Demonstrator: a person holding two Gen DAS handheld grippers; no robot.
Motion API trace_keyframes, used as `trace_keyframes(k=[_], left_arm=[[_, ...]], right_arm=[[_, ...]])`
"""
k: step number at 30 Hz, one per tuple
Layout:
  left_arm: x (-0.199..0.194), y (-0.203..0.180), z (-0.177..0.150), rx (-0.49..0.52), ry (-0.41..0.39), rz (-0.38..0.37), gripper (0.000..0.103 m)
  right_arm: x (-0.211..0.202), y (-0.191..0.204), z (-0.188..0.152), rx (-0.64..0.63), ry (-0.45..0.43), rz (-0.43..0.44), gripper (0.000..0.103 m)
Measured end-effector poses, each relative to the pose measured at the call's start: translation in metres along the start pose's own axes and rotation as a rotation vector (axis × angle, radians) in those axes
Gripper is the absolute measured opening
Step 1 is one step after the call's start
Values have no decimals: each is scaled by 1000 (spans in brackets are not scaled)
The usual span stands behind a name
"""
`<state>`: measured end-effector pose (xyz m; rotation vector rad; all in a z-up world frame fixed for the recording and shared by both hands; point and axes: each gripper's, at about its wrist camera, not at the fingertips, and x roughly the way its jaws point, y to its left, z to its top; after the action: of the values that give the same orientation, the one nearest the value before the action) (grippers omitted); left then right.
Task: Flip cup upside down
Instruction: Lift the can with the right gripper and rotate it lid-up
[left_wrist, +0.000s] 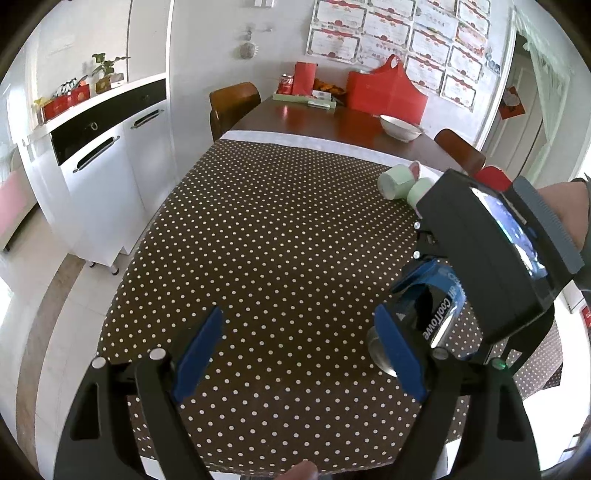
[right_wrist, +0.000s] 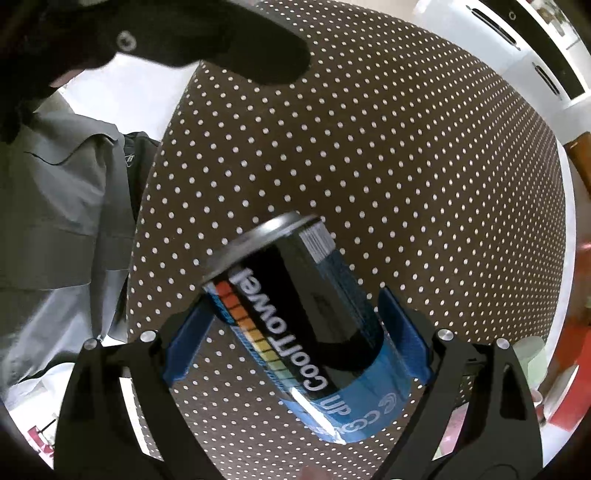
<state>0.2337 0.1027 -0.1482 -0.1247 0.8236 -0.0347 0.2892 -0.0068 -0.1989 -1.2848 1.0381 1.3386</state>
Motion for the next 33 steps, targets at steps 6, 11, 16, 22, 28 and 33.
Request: trace_keyframes(k=[6,11,16,22,28,33], left_arm=[[-6,4,-5,-5,-4,-4,83],[-10,3,-6,0,-9,-17,83],[-14,-3,-8,17,-15,-39,83],[-19,-18,-10,65,-25,-77,83],[-28,-44,-8,135,-46,-119,83],[-38,-65,-8,187,-68,-149,83]], right_arm=[[-3,-12,8,97,-14,-16,75],[-9,-24,-6,246,-61,-27,72],[-28,-34,-38,467,-209,-25,72],[-52,-29,-94,798,-472,-48,71],[-65,0,-150,1128,-721,-125,70],[-79,26,-171,1268,-853,-224,68]])
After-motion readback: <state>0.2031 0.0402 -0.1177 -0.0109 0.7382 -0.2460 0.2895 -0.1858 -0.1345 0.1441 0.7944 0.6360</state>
